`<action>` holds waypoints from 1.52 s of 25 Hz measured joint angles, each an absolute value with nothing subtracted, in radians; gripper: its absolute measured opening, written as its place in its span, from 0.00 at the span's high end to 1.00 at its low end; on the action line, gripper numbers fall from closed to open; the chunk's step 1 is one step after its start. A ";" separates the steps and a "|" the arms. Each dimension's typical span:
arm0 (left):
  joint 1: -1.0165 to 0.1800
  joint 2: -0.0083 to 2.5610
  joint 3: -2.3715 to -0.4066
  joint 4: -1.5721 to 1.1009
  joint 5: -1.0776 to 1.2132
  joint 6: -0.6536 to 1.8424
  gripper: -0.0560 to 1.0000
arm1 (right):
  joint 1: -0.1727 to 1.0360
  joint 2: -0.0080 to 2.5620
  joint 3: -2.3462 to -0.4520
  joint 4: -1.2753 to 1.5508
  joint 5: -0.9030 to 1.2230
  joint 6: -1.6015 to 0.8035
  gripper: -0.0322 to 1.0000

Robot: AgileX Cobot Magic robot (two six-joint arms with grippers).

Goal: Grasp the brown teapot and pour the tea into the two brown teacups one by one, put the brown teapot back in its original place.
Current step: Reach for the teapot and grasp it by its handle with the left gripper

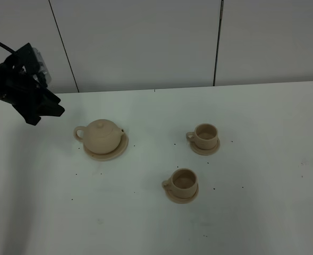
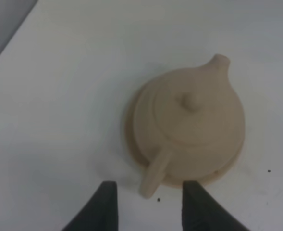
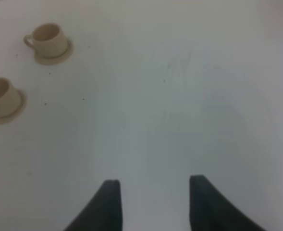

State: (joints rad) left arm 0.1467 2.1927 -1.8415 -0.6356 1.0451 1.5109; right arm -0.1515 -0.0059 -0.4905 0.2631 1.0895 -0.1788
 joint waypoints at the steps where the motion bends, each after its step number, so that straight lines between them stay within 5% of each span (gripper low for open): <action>1: 0.136 2.203 -1.842 -0.628 1.044 1.513 0.59 | -0.152 -0.006 -0.491 0.263 1.089 -0.179 0.65; 38: 0.098 2.278 -1.854 -0.513 0.963 1.643 0.62 | -0.152 -0.006 -0.491 0.264 1.089 -0.179 0.65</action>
State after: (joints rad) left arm 0.0982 2.2784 -1.8537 -0.5133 0.9633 1.6427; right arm -0.1515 -0.0059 -0.4905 0.2635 1.0895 -0.1788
